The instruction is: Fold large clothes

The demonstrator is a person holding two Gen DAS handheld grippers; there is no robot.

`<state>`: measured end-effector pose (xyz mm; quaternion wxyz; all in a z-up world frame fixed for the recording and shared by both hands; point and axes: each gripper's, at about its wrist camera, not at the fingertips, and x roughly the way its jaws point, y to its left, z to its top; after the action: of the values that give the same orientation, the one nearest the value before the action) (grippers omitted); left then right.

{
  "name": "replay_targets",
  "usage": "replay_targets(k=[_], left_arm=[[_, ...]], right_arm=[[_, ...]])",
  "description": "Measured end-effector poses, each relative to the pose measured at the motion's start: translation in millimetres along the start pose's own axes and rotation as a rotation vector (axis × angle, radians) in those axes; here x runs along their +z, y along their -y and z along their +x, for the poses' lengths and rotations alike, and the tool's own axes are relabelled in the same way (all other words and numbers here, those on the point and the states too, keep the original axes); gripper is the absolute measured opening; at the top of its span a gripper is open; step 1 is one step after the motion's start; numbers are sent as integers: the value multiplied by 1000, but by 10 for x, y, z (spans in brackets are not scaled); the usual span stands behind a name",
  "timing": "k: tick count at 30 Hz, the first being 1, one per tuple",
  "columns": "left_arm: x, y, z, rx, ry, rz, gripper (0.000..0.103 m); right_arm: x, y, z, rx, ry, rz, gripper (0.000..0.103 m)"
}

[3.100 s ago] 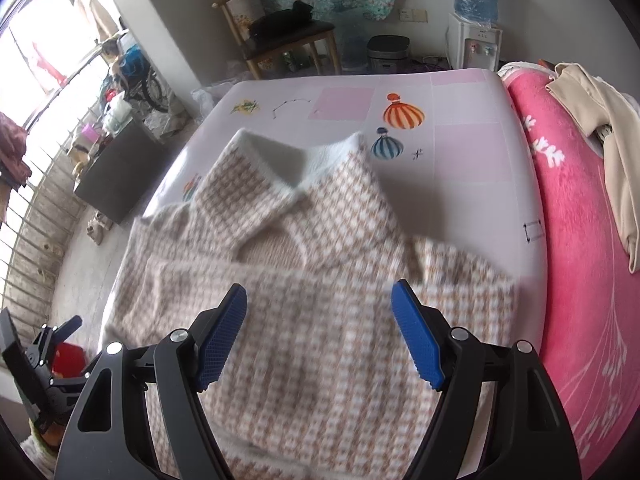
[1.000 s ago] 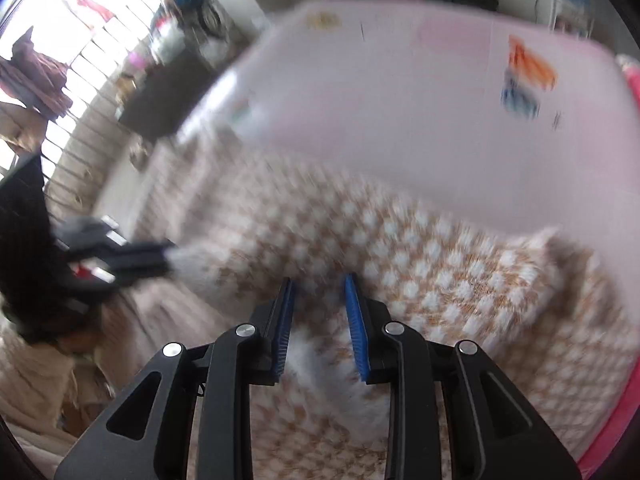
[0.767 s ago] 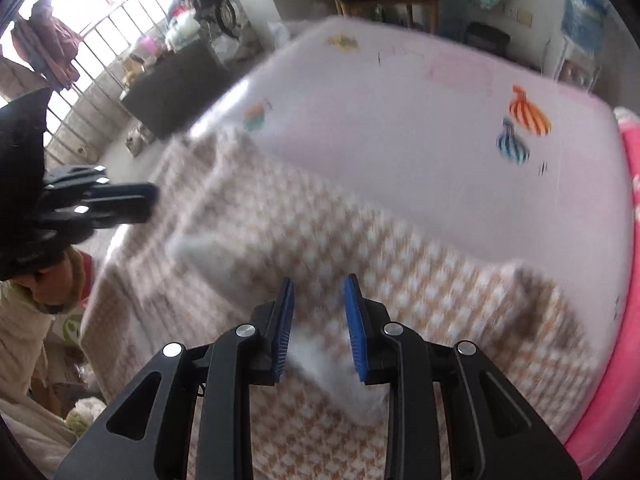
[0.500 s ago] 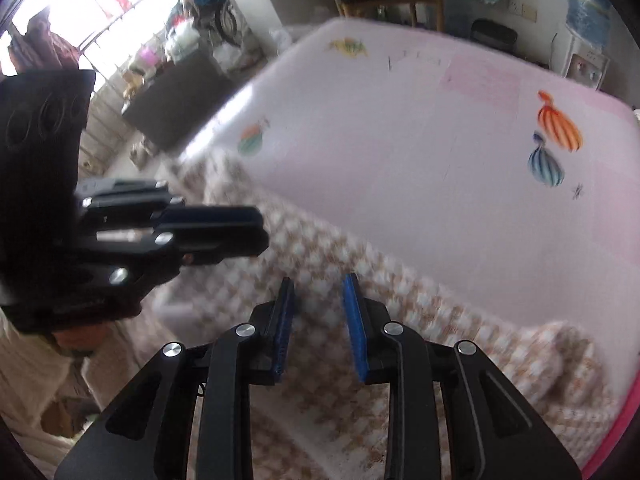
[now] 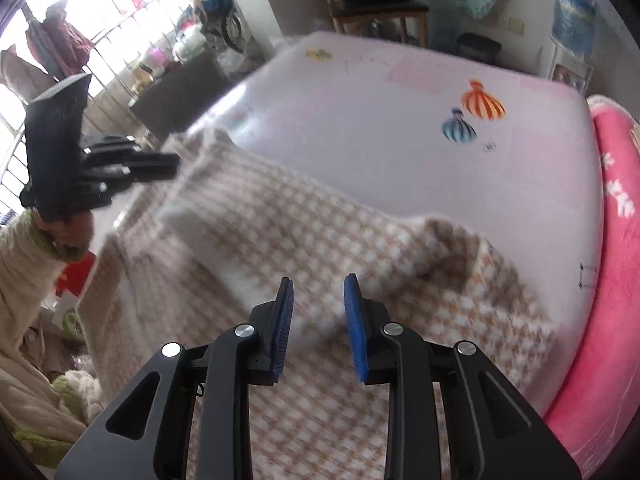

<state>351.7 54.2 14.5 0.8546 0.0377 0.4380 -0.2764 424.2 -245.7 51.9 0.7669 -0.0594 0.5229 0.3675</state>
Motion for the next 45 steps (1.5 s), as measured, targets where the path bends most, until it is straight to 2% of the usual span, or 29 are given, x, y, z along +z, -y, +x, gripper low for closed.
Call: replay_targets(k=[2,5,7,9,11,15,18,20,21,23,24,25,28,30,32,34,35,38,40,42,45], left_arm=[[-9,187,142,-18,-30,39,13],[-268,348,468,80,-170,119,15],[-392,372,397,83,-128,149,15],[-408,316,304,67,-131,107,15],[-384,268,184,64,-113,83,15],[-229,281,-40,46,-13,81,17],[-69,315,-5,61,31,60,22],[-3,331,148,77,13,36,25],[4,329,265,122,-2,32,29],[-31,259,493,192,-66,8,37],[-66,220,568,191,-85,-7,38],[-87,191,531,176,-53,-28,38],[-69,151,365,133,-40,-69,38],[-74,143,237,115,-10,-82,46],[-92,140,236,150,-15,-90,57],[-137,127,431,201,-89,-103,60],[-167,143,478,218,-96,-96,60],[-190,273,357,264,-77,-72,61],[-201,336,202,244,-52,-84,62],[-226,410,52,258,-39,-85,67],[-344,547,-225,285,-17,-82,71]], right_arm=[[52,-112,174,-3,-13,-43,26],[-99,-185,456,-116,-114,-144,26],[-211,-114,364,-97,-90,-146,26],[-212,-32,254,-85,-97,-87,26],[-180,17,151,-118,-92,-59,28],[-14,-4,-45,-63,14,-13,28],[137,-92,19,-56,72,2,35],[195,-156,197,-102,79,3,40],[216,-148,299,-136,67,15,45],[218,-86,608,-230,-6,40,49],[251,-72,669,-229,-5,48,51],[243,-80,646,-231,10,58,51],[241,-118,455,-215,20,128,51],[206,-159,324,-182,65,160,51],[164,-153,373,-221,66,175,60],[85,-100,602,-244,3,194,64],[66,-127,604,-256,32,188,65],[76,-299,487,-312,31,180,65],[34,-414,343,-284,58,188,65],[-41,-561,195,-300,85,185,65],[-169,-722,70,-281,112,193,73]])
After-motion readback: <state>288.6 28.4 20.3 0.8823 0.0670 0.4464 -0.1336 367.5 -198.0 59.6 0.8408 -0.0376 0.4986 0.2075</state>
